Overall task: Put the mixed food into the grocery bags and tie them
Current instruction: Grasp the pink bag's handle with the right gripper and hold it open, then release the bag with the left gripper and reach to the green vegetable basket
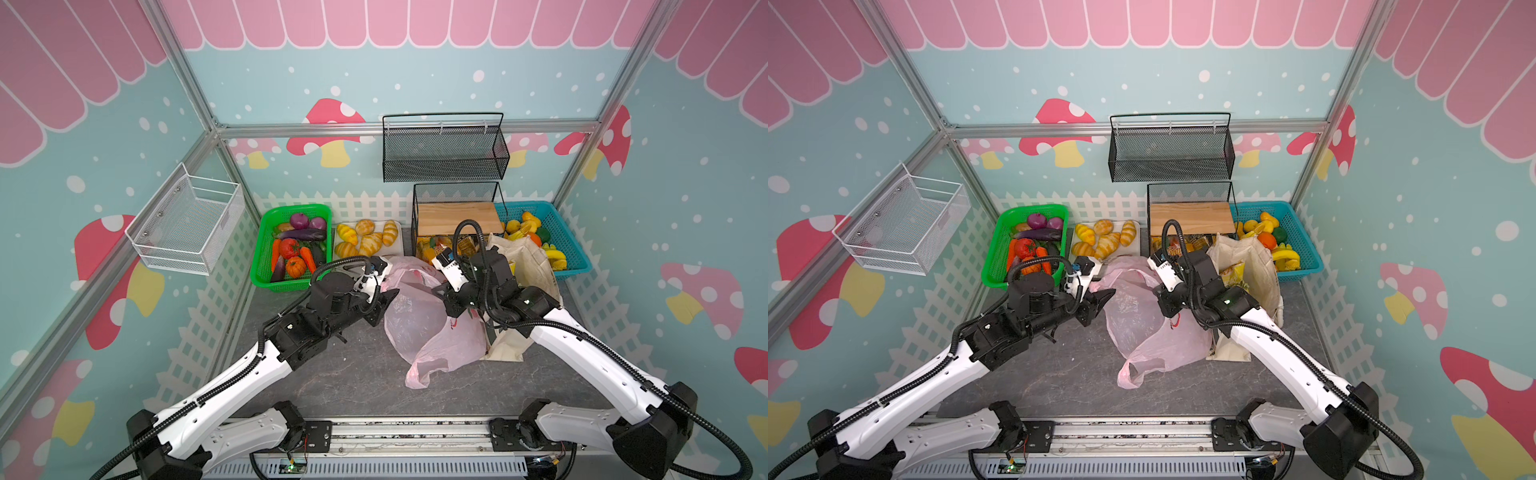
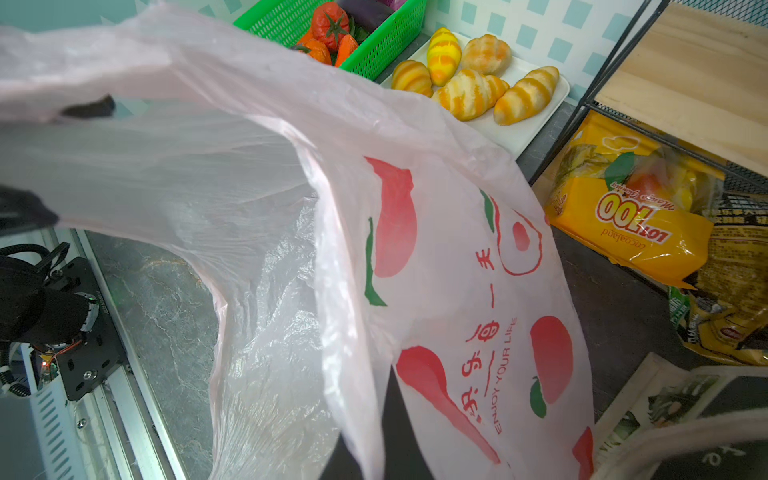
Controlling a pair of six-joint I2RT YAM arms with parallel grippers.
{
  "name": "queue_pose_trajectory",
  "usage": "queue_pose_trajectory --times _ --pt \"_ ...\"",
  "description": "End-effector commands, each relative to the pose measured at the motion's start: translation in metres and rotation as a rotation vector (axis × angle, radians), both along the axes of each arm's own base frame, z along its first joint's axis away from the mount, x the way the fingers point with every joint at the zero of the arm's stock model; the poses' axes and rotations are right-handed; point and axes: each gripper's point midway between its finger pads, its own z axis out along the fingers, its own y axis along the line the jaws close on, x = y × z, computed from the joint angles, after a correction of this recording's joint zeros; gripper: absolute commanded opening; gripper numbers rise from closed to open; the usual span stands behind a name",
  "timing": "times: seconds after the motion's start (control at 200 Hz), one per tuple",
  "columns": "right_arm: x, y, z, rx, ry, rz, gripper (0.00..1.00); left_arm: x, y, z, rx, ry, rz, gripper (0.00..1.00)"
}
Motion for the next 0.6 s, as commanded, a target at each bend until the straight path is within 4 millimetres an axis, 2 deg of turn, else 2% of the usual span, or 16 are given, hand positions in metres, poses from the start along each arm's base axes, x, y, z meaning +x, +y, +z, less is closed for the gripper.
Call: queue_pose_trajectory --times 0.0,0.085,0.135,0.2,0.255,0.32,0.41,0.47,0.595 --pt "-0.001 -0.018 0.022 -0.044 -0.06 -0.052 0.01 -0.014 -0.016 0.013 -0.116 0.116 -0.07 0.2" --pt "0.0 -0.032 0.029 -0.102 -0.114 -0.081 0.04 -0.021 -0.018 0.021 -0.22 0.237 -0.077 0.1" --pt "0.006 -0.047 0.03 -0.162 -0.151 -0.142 0.04 -0.025 -0.016 0.023 -0.279 0.316 -0.087 0.05" --pt "0.015 -0.067 0.028 -0.24 -0.188 -0.234 0.05 -0.027 -0.013 0.022 -0.348 0.424 -0.102 0.02" --pt "0.02 -0.075 0.026 -0.281 -0.205 -0.273 0.06 -0.026 -0.008 0.017 -0.391 0.5 -0.102 0.0" --pt "0.026 -0.072 0.023 -0.282 -0.215 -0.277 0.05 -0.021 -0.003 0.011 -0.42 0.559 -0.085 0.0" --pt "0.03 -0.052 0.015 -0.224 -0.211 -0.212 0.05 -0.011 0.002 0.002 -0.429 0.6 -0.06 0.0" --pt "0.033 -0.04 0.011 -0.179 -0.194 -0.186 0.04 0.003 0.01 -0.004 -0.437 0.616 -0.009 0.1" --pt "0.046 -0.025 0.002 -0.078 -0.122 -0.19 0.02 0.028 0.033 -0.016 -0.436 0.638 0.087 0.43"
